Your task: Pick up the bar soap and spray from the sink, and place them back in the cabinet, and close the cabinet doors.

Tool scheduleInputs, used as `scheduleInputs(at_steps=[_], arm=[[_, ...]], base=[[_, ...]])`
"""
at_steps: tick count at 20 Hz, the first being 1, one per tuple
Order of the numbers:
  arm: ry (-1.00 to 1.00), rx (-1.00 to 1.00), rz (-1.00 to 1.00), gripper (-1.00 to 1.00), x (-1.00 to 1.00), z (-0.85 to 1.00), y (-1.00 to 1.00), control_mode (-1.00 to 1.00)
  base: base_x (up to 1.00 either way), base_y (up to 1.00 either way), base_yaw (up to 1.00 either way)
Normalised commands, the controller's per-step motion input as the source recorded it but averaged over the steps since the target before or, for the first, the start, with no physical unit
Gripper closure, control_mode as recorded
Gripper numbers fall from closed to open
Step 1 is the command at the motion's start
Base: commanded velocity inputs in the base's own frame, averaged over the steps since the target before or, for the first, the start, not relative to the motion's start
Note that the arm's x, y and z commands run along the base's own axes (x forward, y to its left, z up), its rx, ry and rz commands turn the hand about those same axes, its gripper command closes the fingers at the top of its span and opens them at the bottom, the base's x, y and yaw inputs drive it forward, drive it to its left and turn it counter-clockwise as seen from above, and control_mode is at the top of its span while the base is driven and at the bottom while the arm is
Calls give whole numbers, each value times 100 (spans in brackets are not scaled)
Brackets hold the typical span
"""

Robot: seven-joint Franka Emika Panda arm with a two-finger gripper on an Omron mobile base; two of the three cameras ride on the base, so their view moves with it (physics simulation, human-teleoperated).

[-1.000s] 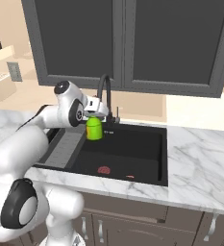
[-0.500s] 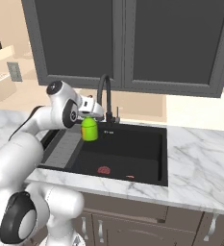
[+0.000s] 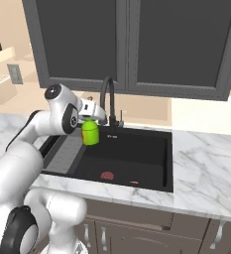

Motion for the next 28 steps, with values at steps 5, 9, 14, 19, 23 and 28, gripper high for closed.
scheduleInputs(at_steps=[5, 9, 14, 19, 23, 28], arm=[[-2, 0, 6, 100, -19, 20, 5, -100], [-1, 0, 5, 100, -28, 4, 3, -100], [0, 0, 1, 100, -24, 3, 3, -100], [-1, 0, 0, 100, -30, 0, 0, -100], [-4, 0, 0, 100, -29, 0, 0, -100], [-2, 0, 1, 100, -17, 2, 0, -100]], base=[[0, 0, 0], [0, 0, 0], [0, 0, 0], [0, 0, 0], [0, 0, 0], [0, 0, 0]])
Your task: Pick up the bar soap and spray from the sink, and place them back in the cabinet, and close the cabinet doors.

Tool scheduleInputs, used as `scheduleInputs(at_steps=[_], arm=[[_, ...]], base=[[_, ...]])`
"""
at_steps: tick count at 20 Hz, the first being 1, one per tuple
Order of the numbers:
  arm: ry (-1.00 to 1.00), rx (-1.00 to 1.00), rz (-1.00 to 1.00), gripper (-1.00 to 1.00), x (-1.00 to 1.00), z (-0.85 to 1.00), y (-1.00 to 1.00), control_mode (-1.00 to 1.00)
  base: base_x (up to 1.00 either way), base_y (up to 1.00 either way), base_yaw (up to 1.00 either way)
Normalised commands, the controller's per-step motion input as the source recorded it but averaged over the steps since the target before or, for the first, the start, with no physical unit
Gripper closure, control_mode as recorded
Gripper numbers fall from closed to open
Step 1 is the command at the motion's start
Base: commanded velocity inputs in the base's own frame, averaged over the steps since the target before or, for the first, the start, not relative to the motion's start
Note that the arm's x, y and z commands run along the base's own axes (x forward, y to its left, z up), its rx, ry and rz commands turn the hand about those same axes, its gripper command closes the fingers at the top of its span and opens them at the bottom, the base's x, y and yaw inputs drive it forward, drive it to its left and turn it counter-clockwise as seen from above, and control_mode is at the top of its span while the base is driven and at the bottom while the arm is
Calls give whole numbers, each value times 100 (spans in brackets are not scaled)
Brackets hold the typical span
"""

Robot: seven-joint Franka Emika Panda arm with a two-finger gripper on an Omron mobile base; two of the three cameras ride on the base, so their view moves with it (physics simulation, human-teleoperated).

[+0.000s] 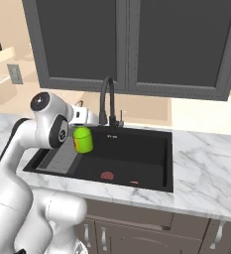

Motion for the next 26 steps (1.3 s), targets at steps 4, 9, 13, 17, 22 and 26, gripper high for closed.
scheduleInputs(at_steps=[4, 9, 13, 17, 22, 26], arm=[[0, 0, 0, 100, 0, 0, 0, 100], [0, 0, 0, 100, 0, 0, 0, 100], [0, 0, 0, 100, 0, 0, 0, 100], [0, 0, 0, 100, 0, 0, 0, 100], [0, 0, 0, 100, 0, 0, 0, 100], [0, 0, 0, 100, 0, 0, 0, 100]], base=[[-17, -1, 8], [-30, 0, 6], [-29, 0, 22], [-28, 0, 34], [-38, 0, 39], [-35, 0, 42]])
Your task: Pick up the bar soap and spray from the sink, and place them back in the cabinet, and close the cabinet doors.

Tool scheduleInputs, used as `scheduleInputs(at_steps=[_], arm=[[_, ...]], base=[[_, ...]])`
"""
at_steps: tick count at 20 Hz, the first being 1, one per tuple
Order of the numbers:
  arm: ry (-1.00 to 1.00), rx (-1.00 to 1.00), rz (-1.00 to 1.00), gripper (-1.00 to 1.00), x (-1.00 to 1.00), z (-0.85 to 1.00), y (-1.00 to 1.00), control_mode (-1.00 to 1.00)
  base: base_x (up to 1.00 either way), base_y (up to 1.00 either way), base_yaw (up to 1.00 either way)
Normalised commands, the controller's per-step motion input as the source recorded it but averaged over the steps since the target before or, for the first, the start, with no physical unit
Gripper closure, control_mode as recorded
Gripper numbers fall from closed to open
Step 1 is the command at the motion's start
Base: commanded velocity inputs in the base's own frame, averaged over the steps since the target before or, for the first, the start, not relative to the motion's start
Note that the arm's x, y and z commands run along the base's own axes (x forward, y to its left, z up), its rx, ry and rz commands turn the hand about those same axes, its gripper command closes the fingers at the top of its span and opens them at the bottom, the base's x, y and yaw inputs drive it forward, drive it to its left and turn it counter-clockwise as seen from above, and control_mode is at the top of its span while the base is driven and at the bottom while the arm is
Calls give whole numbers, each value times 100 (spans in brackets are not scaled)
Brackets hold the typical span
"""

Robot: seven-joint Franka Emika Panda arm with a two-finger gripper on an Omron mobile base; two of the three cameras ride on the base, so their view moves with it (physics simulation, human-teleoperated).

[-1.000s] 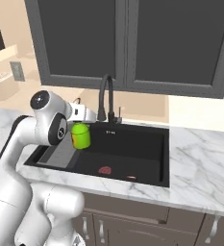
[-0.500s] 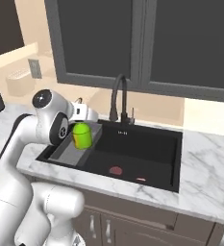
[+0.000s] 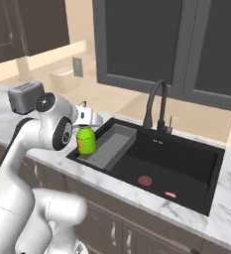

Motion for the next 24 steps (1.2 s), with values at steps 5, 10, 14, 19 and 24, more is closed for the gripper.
scheduleInputs(at_steps=[5, 10, 14, 19, 24], arm=[[0, 0, 0, 100, 0, 0, 0, 100], [0, 0, 0, 100, 0, 0, 0, 100], [0, 0, 0, 100, 0, 0, 0, 100], [0, 0, 0, 100, 0, 0, 0, 100], [0, 0, 0, 100, 0, 0, 0, 100]], base=[[-56, 0, 32], [-80, 6, 14], [-72, 21, 9], [-18, 36, 21], [1, 31, 31]])
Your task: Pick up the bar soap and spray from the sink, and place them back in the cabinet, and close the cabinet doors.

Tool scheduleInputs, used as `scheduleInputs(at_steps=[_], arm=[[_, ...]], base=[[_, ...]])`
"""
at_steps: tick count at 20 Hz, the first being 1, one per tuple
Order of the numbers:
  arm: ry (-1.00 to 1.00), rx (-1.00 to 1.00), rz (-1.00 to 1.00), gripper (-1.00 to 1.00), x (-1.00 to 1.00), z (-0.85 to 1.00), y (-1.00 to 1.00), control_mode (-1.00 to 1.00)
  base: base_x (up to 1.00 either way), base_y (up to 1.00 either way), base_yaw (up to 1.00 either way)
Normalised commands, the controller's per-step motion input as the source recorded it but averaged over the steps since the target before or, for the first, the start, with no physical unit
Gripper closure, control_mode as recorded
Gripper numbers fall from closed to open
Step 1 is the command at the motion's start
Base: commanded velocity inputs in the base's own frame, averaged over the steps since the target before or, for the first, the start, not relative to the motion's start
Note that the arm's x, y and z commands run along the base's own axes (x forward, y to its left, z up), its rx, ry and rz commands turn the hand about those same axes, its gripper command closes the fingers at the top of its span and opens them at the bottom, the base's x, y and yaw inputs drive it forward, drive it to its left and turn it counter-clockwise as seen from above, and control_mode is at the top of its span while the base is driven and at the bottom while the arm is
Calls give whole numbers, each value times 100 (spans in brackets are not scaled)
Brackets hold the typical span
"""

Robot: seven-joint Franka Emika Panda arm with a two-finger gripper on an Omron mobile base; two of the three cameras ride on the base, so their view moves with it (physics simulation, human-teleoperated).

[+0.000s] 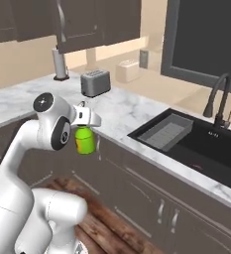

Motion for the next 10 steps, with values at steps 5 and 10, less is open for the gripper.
scheduleInputs(at_steps=[5, 10], arm=[[0, 0, 0, 100, 0, 0, 0, 100], [0, 0, 0, 100, 0, 0, 0, 100]], base=[[4, 24, 34], [2, 25, 31]])
